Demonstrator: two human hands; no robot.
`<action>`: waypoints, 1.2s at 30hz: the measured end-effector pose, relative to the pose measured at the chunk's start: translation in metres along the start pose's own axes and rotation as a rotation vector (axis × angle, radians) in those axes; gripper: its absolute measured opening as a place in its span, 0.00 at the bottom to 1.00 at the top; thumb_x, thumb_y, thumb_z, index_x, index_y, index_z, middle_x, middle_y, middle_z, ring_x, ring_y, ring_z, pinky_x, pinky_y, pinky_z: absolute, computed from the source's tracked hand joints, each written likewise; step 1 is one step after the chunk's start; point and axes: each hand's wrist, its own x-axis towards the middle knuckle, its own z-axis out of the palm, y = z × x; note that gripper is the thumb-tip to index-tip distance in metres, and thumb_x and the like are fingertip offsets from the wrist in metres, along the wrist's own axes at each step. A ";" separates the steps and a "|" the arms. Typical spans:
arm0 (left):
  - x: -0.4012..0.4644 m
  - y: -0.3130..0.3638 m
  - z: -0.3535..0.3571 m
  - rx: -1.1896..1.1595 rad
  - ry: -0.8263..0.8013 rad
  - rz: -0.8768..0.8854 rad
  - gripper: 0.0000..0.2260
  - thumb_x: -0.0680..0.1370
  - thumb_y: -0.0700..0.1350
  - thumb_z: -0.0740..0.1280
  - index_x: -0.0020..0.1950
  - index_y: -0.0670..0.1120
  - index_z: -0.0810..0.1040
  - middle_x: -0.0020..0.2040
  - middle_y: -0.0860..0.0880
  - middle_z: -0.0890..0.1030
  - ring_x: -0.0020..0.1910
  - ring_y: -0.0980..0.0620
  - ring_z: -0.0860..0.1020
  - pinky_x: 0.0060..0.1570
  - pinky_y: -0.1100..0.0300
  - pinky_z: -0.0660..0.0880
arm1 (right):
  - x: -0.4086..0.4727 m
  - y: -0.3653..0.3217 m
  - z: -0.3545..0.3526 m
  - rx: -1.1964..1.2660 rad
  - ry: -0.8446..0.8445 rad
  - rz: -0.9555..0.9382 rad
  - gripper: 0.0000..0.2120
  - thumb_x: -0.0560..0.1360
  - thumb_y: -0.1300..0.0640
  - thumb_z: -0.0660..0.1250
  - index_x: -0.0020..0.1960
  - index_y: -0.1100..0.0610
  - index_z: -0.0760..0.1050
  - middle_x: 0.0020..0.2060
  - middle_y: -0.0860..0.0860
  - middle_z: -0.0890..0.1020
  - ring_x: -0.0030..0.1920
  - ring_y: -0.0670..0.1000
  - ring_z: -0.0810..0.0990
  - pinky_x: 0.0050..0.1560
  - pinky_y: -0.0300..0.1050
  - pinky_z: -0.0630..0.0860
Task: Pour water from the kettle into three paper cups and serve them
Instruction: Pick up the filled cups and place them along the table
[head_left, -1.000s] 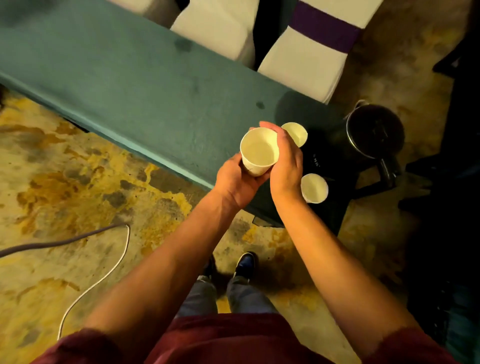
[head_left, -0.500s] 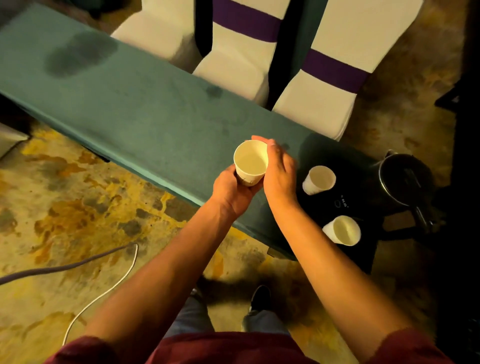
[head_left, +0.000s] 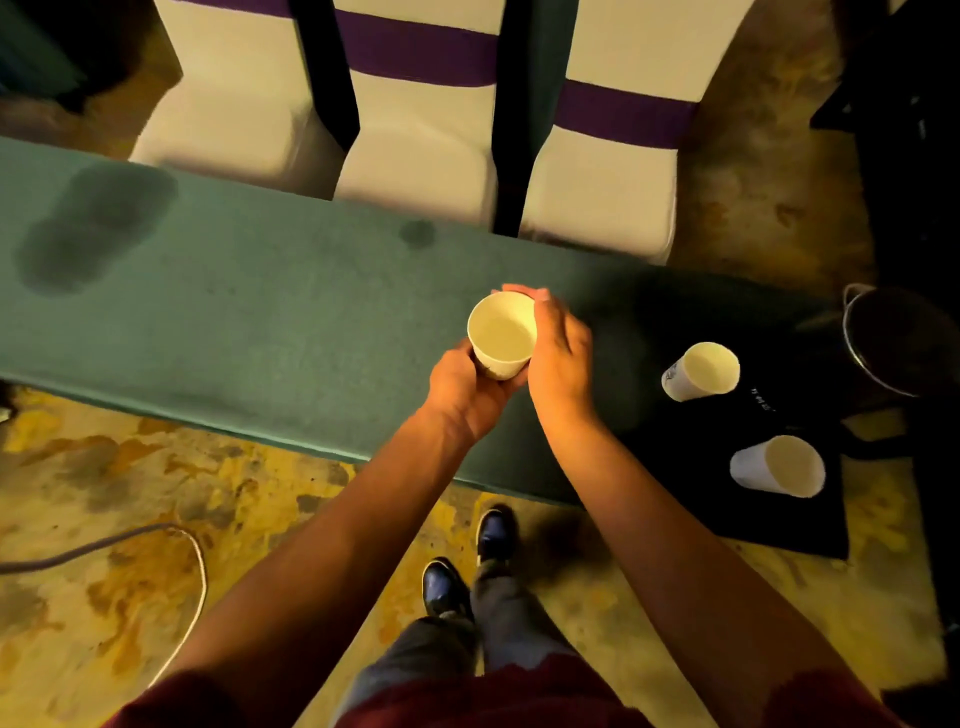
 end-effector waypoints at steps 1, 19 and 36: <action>0.005 0.003 0.002 0.006 -0.004 -0.009 0.13 0.84 0.42 0.54 0.53 0.44 0.79 0.48 0.43 0.83 0.46 0.45 0.81 0.32 0.56 0.82 | 0.005 0.004 0.002 0.006 0.006 -0.005 0.19 0.83 0.49 0.55 0.53 0.50 0.85 0.53 0.51 0.87 0.54 0.51 0.84 0.55 0.42 0.79; 0.097 0.083 -0.033 0.128 0.066 -0.145 0.11 0.84 0.44 0.57 0.51 0.44 0.79 0.46 0.43 0.82 0.43 0.45 0.81 0.29 0.56 0.81 | 0.057 0.057 0.090 -0.037 0.089 0.063 0.16 0.84 0.54 0.58 0.57 0.57 0.84 0.51 0.53 0.86 0.50 0.50 0.83 0.48 0.36 0.78; 0.139 0.138 -0.084 0.337 0.093 -0.154 0.10 0.83 0.47 0.61 0.55 0.45 0.79 0.55 0.40 0.82 0.52 0.42 0.82 0.39 0.51 0.84 | 0.076 0.081 0.159 -0.123 0.180 0.113 0.17 0.85 0.54 0.56 0.51 0.56 0.83 0.43 0.49 0.85 0.43 0.43 0.82 0.44 0.39 0.77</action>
